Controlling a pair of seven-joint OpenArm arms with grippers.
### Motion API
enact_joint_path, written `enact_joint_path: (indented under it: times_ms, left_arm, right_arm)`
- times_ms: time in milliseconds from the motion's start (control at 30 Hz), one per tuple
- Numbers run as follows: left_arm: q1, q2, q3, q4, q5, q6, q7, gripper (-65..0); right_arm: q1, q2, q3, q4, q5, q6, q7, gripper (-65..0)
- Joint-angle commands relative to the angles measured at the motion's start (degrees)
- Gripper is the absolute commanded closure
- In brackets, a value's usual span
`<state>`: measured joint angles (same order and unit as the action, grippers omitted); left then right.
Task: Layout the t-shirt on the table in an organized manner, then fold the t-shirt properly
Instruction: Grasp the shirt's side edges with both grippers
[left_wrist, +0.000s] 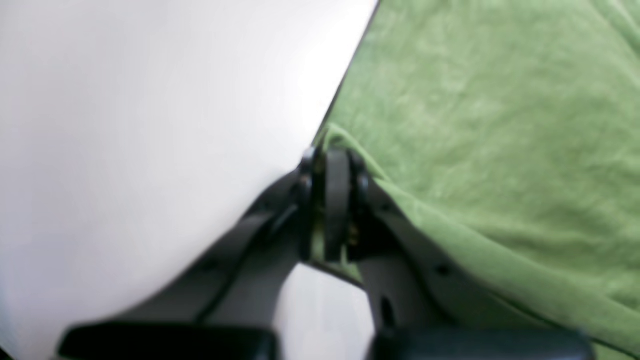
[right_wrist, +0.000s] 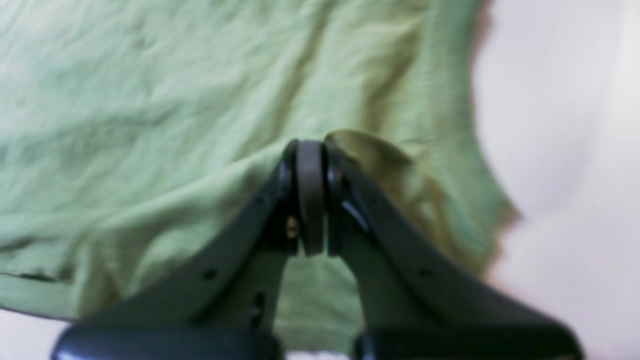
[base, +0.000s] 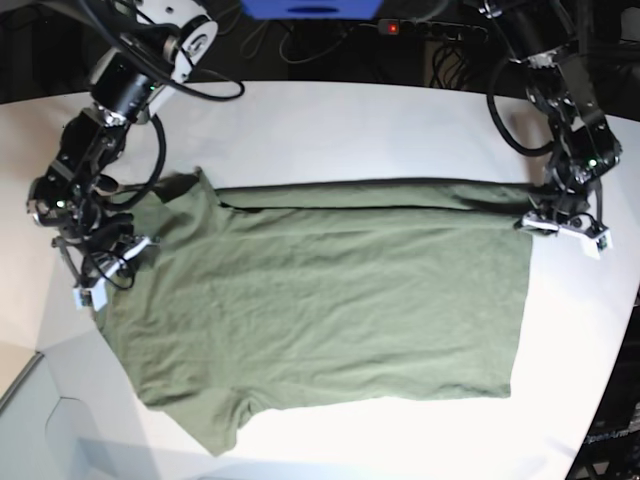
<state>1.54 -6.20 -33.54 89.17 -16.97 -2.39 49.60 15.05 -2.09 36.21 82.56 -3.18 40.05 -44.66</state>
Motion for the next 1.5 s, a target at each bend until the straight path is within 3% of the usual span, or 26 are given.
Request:
enact_joint_path:
  times_ms: [0, 767, 967, 1100, 1267, 1333, 1467]
  left_arm:
    - [-1.41, -0.62, -0.17, 0.55, -0.13, -0.02, -0.77, -0.2]
    - [-3.52, -0.70, -0.17, -2.88, -0.13, -0.02, -0.77, -0.5]
    - [-5.72, -0.97, -0.17, -8.86, -0.13, -0.02, -0.86, -1.1]
    - [-6.24, -0.97, -0.17, -8.24, -0.13, -0.02, -0.86, -9.5]
    - [-4.84, -0.53, -0.17, -1.56, -0.21, -0.02, -0.59, -34.9]
    - [-2.82, -0.44, -0.17, 2.75, -0.21, -0.02, -0.68, -40.9]
    - [0.70, -0.44, -0.17, 6.18, -0.21, -0.02, -0.68, -41.2]
  right_arm:
    - [1.17, 0.37, -0.12, 0.47, 0.85, -0.05, 2.69, 0.0]
    - [2.49, 1.25, 0.06, -1.29, 0.85, -0.05, 4.44, 0.0]
    - [2.49, 1.25, -0.12, -1.29, 0.76, -0.05, 4.36, 0.0]
    - [2.23, 2.57, -1.00, -1.29, 0.85, -0.05, 3.92, -14.2]
    - [0.38, 3.71, -1.00, 0.12, 1.20, -0.05, 3.92, -33.6]
    - [-0.06, 3.71, -0.65, 1.79, 1.20, -0.05, 3.92, -37.4]
    - [-2.08, 3.54, 0.94, 4.95, 1.20, -0.05, 3.92, -37.6]
